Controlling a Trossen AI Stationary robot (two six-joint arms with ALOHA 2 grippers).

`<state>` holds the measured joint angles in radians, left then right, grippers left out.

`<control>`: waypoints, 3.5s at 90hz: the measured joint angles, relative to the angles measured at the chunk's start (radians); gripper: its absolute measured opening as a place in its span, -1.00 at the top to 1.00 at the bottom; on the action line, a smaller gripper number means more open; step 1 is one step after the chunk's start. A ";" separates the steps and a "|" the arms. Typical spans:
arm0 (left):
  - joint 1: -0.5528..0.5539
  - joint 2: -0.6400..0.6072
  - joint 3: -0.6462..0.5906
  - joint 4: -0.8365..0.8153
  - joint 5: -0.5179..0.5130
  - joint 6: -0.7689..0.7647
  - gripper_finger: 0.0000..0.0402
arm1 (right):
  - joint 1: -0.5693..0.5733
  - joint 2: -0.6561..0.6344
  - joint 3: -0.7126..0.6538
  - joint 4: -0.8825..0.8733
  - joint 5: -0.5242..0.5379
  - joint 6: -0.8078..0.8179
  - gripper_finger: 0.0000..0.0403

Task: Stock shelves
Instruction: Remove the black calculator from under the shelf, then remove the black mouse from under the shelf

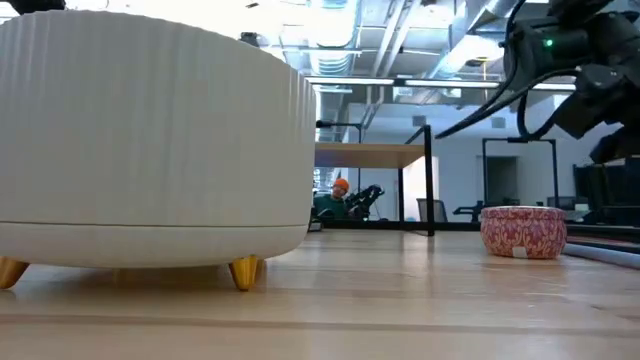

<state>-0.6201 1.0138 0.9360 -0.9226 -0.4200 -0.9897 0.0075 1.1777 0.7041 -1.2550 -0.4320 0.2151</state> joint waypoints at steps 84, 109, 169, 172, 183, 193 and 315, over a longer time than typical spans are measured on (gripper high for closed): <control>0.001 0.000 0.000 -0.002 0.106 0.079 -0.28 | 0.146 0.503 0.405 1.178 0.902 0.547 -0.16; 0.000 0.000 0.000 -0.007 0.188 0.179 -0.28 | 0.092 0.799 0.559 1.182 1.127 0.541 -0.51; 0.000 0.000 0.000 -0.007 0.202 0.278 -0.28 | 0.007 1.414 1.184 0.892 1.444 0.879 -0.65; 0.000 0.000 0.000 -0.006 0.202 0.276 -0.28 | 0.005 1.424 1.202 0.861 1.450 0.925 -0.64; 0.000 0.000 0.000 -0.007 0.202 0.275 -0.28 | -0.004 1.437 1.216 0.867 1.457 0.978 -0.62; 0.000 0.000 0.000 -0.007 0.203 0.275 -0.28 | -0.006 1.437 1.214 0.932 1.478 0.922 -0.61; 0.000 0.000 0.000 -0.002 0.177 0.323 -0.28 | -0.163 1.437 1.211 0.938 1.482 0.904 -0.50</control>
<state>-0.6201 1.0137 0.9356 -0.9248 -0.2428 -0.6666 -0.1555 2.6148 1.9152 -0.3167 1.0503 1.1186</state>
